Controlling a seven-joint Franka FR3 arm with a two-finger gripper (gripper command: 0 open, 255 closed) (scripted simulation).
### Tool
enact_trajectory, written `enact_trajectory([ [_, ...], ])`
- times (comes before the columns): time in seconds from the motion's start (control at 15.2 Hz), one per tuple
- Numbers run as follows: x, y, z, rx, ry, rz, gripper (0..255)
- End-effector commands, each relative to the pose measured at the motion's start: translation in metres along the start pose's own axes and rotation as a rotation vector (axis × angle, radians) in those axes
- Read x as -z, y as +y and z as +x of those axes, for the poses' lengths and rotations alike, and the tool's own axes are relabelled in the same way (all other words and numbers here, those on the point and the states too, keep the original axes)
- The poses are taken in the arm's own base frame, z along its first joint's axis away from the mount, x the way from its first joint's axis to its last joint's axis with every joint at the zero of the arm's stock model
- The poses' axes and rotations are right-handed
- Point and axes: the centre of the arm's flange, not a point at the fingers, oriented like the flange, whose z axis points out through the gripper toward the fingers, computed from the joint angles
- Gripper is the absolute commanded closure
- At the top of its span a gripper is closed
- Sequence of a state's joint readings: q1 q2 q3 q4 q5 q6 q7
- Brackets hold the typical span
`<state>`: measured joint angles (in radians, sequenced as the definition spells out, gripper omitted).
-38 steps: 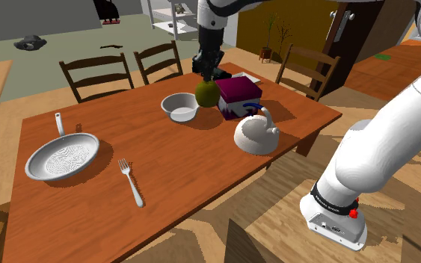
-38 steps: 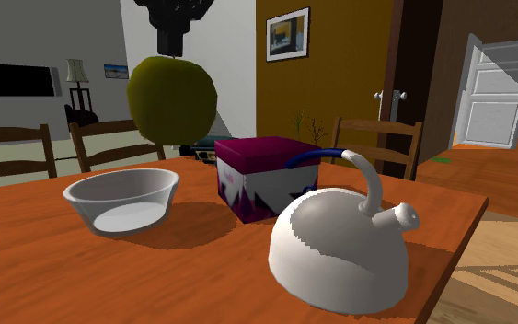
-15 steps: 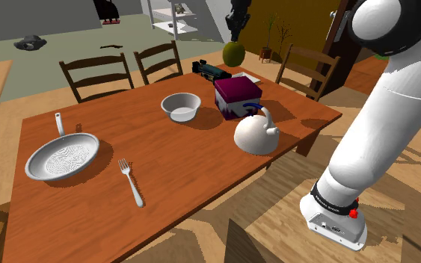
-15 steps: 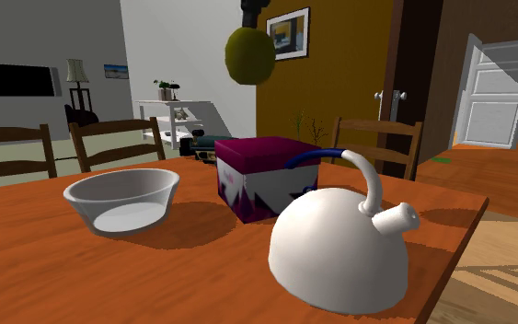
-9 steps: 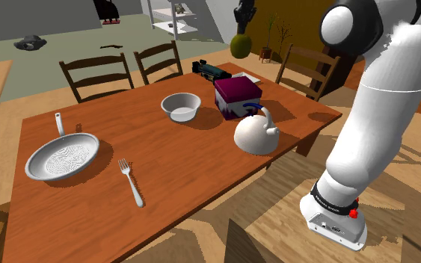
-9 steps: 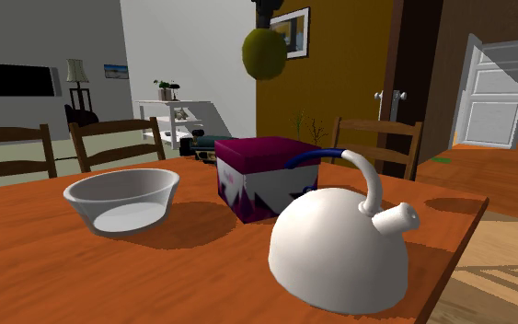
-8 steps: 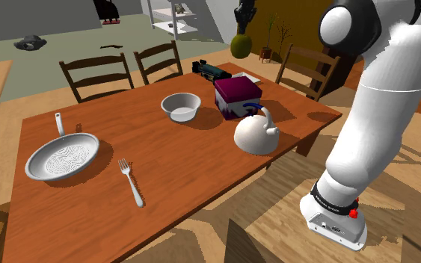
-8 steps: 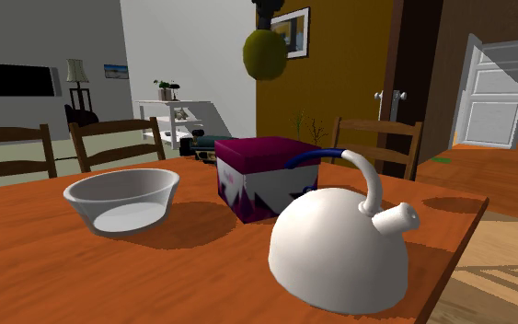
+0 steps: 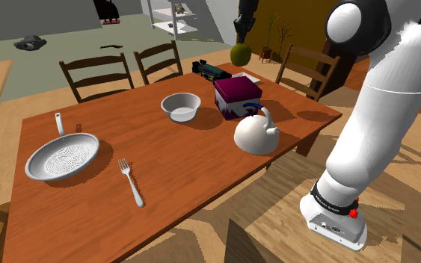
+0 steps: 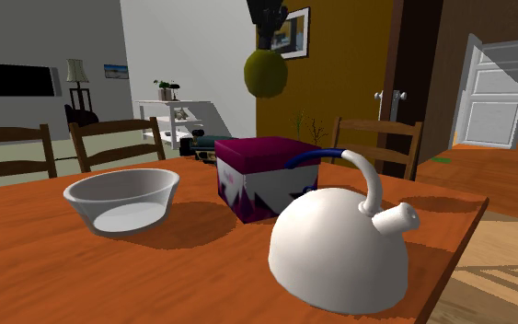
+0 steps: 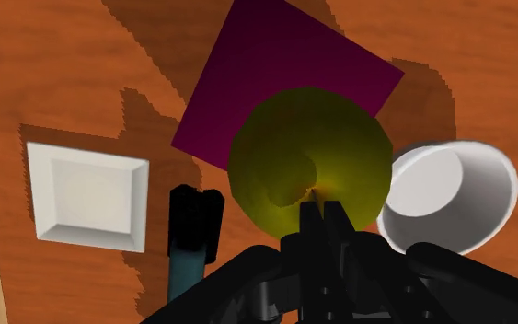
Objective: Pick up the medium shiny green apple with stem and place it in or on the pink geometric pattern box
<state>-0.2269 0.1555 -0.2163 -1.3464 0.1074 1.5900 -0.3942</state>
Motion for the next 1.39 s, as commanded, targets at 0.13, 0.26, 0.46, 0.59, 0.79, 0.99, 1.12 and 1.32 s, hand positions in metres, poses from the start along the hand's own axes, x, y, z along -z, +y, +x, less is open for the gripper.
enact_trajectory([
  [0.13, -0.022, 0.001, -0.003, 0.000, 0.001, 0.000, 255],
  [0.26, -0.032, 0.001, -0.004, 0.000, 0.001, 0.000, 255],
  [0.46, -0.048, 0.002, -0.006, 0.000, 0.001, 0.000, 255],
  [0.59, -0.058, 0.002, -0.007, 0.000, 0.001, 0.000, 255],
  [0.79, -0.074, 0.003, -0.009, 0.000, 0.001, 0.000, 255],
  [0.99, -0.090, 0.003, -0.010, 0.000, 0.001, 0.000, 255],
  [1.12, -0.098, 0.003, -0.011, 0.000, 0.001, 0.000, 255],
  [1.32, -0.098, 0.003, -0.011, 0.000, 0.001, 0.000, 255],
])
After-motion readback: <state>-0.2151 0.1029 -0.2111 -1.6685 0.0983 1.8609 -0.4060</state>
